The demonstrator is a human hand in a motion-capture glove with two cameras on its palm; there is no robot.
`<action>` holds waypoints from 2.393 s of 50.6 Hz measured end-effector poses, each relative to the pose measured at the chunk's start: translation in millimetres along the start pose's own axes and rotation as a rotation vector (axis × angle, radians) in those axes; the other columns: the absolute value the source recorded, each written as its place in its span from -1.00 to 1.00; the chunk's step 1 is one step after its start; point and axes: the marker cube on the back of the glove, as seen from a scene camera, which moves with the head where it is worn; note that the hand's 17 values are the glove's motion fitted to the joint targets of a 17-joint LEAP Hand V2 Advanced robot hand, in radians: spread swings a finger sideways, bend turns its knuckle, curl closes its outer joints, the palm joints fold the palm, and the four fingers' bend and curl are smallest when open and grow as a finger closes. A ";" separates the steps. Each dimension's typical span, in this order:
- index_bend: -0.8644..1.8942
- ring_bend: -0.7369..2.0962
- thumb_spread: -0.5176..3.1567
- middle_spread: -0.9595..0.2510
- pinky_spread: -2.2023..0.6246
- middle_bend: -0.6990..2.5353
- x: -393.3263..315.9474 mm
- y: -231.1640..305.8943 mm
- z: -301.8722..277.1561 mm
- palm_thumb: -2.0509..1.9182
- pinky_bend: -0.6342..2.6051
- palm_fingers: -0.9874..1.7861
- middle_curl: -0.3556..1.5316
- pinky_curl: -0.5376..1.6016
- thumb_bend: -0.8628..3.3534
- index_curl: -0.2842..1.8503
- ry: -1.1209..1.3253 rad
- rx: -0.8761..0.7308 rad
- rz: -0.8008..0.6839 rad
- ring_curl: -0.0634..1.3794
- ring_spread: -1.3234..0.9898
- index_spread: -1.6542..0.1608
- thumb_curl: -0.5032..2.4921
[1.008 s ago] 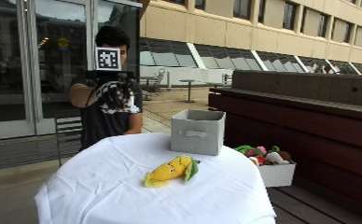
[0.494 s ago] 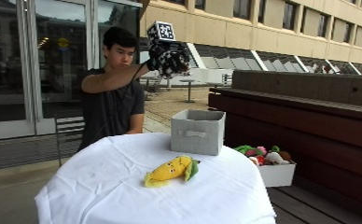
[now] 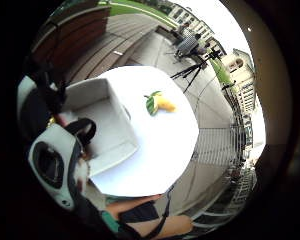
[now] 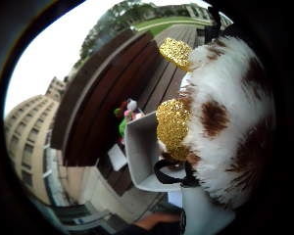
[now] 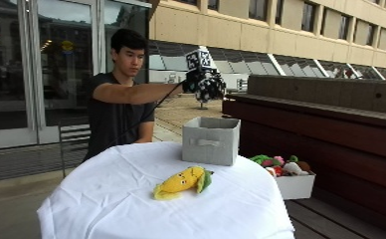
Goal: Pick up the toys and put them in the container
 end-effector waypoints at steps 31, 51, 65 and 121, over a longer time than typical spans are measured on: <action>-0.22 -0.04 -0.24 0.38 0.50 -0.45 220.2 -2.8 -35.6 -0.08 0.20 -0.33 -0.06 -0.13 -0.67 -0.56 0.179 0.030 0.512 -0.52 0.02 0.45 -0.50; -0.29 -0.13 -0.24 0.42 0.57 -0.45 414.3 32.4 30.1 -0.05 0.10 -0.36 -0.12 -0.19 -0.65 -0.53 0.194 -0.013 0.555 -0.56 0.05 0.45 -0.55; -0.31 -0.10 -0.29 0.37 0.57 -0.43 487.3 69.1 162.0 -0.06 0.08 -0.34 -0.13 -0.20 -0.65 -0.55 0.161 -0.170 0.526 -0.53 0.02 0.46 -0.56; -0.15 0.31 -0.47 0.09 0.23 -0.07 494.7 118.3 153.4 0.44 -0.12 0.60 0.02 -0.20 -0.48 -0.30 0.162 -0.132 0.763 -0.30 -0.17 0.52 -0.29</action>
